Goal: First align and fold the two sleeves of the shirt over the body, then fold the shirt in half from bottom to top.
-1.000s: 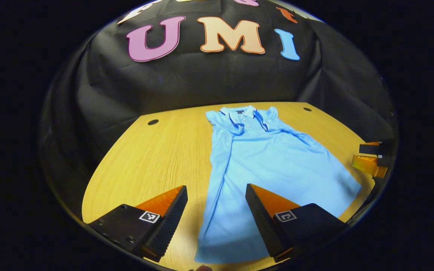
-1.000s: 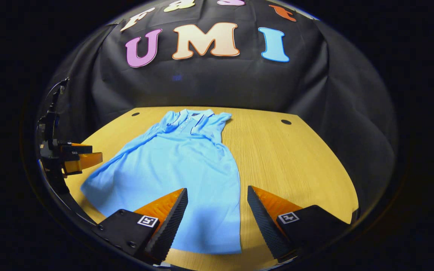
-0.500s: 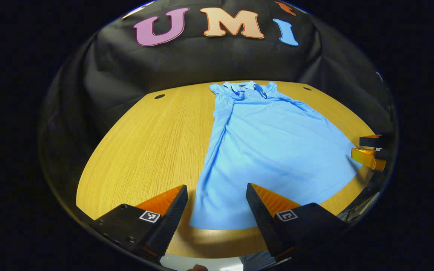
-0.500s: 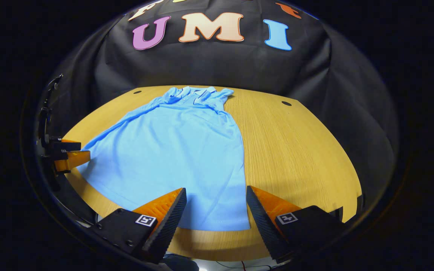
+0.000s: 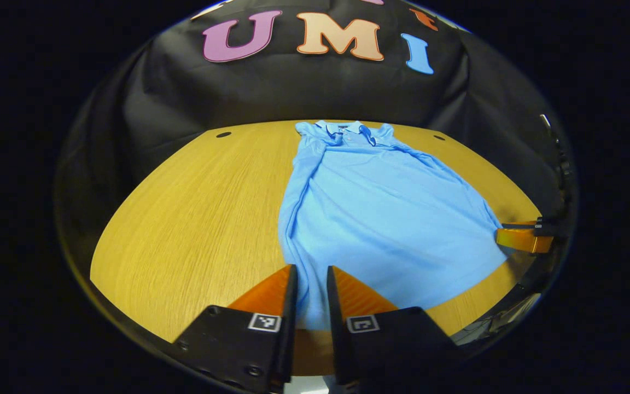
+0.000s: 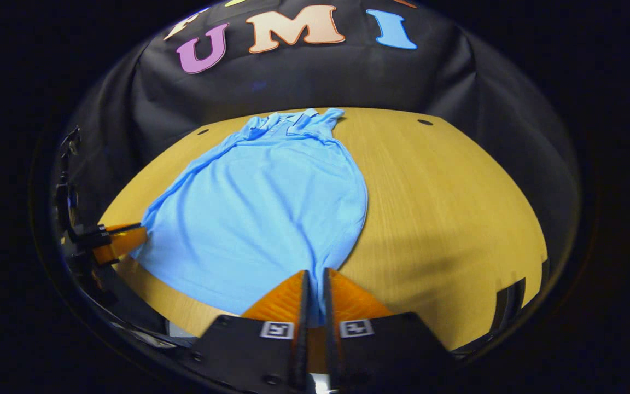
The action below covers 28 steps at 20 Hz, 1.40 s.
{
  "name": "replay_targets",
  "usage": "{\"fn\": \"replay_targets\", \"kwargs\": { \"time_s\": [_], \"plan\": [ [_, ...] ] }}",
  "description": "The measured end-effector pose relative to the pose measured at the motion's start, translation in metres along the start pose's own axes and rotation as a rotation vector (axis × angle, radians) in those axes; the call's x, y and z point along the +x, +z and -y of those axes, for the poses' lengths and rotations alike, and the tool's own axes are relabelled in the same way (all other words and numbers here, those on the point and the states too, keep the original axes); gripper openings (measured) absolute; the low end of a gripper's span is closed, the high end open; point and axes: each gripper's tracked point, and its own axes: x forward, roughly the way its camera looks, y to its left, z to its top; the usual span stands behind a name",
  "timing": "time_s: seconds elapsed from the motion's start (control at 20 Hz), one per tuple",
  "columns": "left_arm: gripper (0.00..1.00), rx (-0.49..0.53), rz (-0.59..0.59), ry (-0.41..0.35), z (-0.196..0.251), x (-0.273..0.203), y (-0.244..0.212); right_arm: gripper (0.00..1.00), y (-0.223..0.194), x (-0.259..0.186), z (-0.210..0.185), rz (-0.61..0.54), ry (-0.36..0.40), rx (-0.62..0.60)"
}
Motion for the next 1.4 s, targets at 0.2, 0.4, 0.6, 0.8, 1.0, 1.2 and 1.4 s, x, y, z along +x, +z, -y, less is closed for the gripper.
{"fn": "replay_targets", "kwargs": {
  "time_s": [0.2,0.4,0.6,0.8,1.0,1.2,1.4],
  "plan": [
    [0.00,-0.027,-0.058,-0.024,0.008,0.001,0.003,0.03,0.000,0.002,-0.017,-0.024,0.082,0.052],
    [0.00,-0.073,-0.067,-0.069,0.011,0.000,0.016,0.03,0.028,-0.004,-0.021,0.018,0.114,0.089],
    [0.00,-0.094,-0.020,-0.091,0.009,0.001,0.054,0.02,0.074,-0.007,-0.025,0.077,0.145,0.107],
    [0.00,-0.108,0.025,-0.121,0.009,0.010,0.095,0.02,0.123,-0.002,-0.032,0.143,0.162,0.137],
    [0.00,-0.126,0.066,-0.147,0.006,0.028,0.138,0.02,0.168,0.009,-0.045,0.195,0.195,0.162],
    [0.00,-0.151,0.109,-0.171,0.001,0.048,0.185,0.02,0.218,0.028,-0.047,0.250,0.210,0.185],
    [0.00,-0.141,0.139,-0.165,-0.009,0.074,0.228,0.02,0.265,0.051,-0.045,0.293,0.222,0.216]
  ]
}}
